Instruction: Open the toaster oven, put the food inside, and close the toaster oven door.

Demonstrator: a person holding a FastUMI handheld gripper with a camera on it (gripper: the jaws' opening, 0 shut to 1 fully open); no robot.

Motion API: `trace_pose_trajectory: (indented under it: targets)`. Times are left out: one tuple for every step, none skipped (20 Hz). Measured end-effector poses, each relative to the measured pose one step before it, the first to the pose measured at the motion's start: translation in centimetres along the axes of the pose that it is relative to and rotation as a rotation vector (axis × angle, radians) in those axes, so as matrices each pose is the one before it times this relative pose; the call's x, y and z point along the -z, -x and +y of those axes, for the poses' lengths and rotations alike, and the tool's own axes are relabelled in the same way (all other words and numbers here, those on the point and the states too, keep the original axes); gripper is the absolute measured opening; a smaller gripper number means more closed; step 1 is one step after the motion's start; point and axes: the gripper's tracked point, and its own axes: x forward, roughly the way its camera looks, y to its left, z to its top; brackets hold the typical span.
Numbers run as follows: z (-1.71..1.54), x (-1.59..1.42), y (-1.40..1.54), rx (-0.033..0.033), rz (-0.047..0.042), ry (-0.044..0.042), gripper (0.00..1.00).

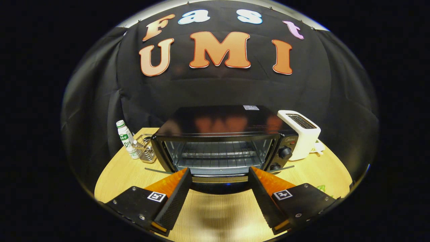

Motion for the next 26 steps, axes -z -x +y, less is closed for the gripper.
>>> trace_pose_trajectory:
  targets:
    - [-0.031,0.474,0.289,-0.00084,0.00681,0.00469,1.00]
    - [0.007,0.644,0.292,-0.00081,0.00812,0.00152,1.00]
    - [-0.071,0.504,0.302,-0.00057,0.00744,0.00040,1.00]
    - [-0.013,0.655,0.297,-0.00030,0.00949,-0.00062,1.00]
    - [-0.006,0.826,0.293,-0.00040,0.01200,0.00187,1.00]
    - [0.142,1.073,0.253,-0.00107,0.01857,0.00455,1.00]
    - [-0.014,0.962,0.288,-0.00337,0.01813,0.00731,1.00]
    - [-0.119,0.570,0.144,0.00005,-0.00019,-0.00762,1.00]
    - [-0.039,0.868,0.177,0.00109,0.00837,-0.00056,0.99]
    - [0.028,0.537,-0.023,0.00155,0.01274,0.00078,0.99]
    - [-0.079,0.235,-0.157,0.00126,0.00591,0.00111,0.98]
    - [0.002,0.536,0.010,0.00099,0.00721,-0.00212,0.98]
    - [0.046,0.566,-0.033,-0.00017,0.01199,-0.00600,0.98]
    - [0.099,0.703,0.173,-0.00039,0.00642,-0.00561,0.98]
    - [0.075,0.435,-0.105,0.00053,0.00576,0.00483,0.98]
    - [-0.021,0.661,-0.058,0.00005,0.01151,0.00871,0.98]
    - [0.084,0.713,-0.085,-0.00048,0.01139,0.00649,0.98]
    - [-0.120,0.482,0.064,0.00250,0.00326,-0.00235,0.98]
    - [-0.058,0.790,-0.221,-0.00022,0.01706,0.00219,0.98]
    - [-0.001,0.633,-0.231,0.00481,0.00384,-0.01533,0.98]
    - [-0.032,0.544,0.079,-0.00703,0.02723,-0.00973,0.99]
    - [0.079,-0.020,-0.262,0.00189,0.00218,-0.00059,0.98]
    - [-0.013,0.251,-0.146,0.00056,0.00377,0.00310,0.98]
    - [0.094,0.517,-0.122,0.00050,0.01024,-0.00218,0.99]
    - [-0.013,0.582,-0.320,-0.00019,0.01561,-0.00215,0.99]
    - [0.052,0.559,-0.311,0.00034,0.01677,-0.00263,0.99]
